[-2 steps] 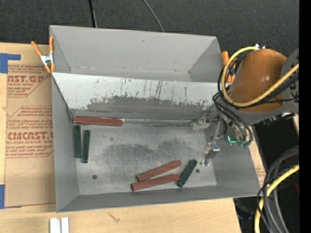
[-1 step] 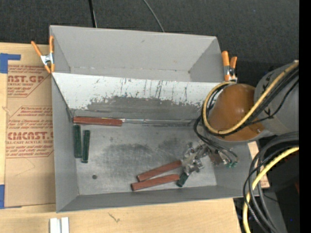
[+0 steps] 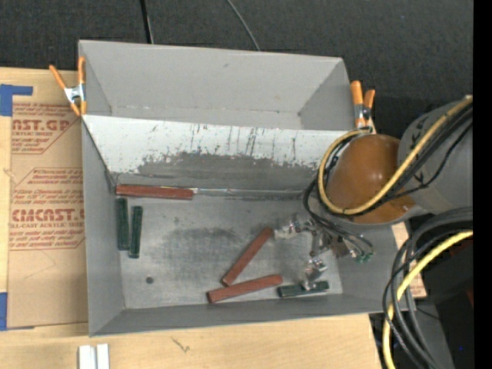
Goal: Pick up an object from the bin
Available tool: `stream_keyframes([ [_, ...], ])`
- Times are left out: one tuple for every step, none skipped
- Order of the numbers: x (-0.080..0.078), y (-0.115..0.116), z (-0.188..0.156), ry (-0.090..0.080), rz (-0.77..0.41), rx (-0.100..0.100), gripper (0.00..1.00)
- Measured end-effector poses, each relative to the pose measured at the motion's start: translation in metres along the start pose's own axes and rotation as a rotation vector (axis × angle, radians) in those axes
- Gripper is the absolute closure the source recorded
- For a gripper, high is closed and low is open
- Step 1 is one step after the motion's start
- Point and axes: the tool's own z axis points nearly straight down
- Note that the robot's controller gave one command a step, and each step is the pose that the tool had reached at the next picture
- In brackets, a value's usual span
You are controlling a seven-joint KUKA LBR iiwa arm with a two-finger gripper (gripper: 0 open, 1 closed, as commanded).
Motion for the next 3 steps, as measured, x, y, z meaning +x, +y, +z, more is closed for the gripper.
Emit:
stream_keyframes([
  [0.000, 0.000, 0.000, 0.000, 0.000, 0.000, 0.00],
  [-0.008, 0.028, -0.006, -0.001, 0.030, 0.004, 0.00],
  [-0.007, 0.061, -0.008, -0.005, -0.005, 0.005, 0.00],
])
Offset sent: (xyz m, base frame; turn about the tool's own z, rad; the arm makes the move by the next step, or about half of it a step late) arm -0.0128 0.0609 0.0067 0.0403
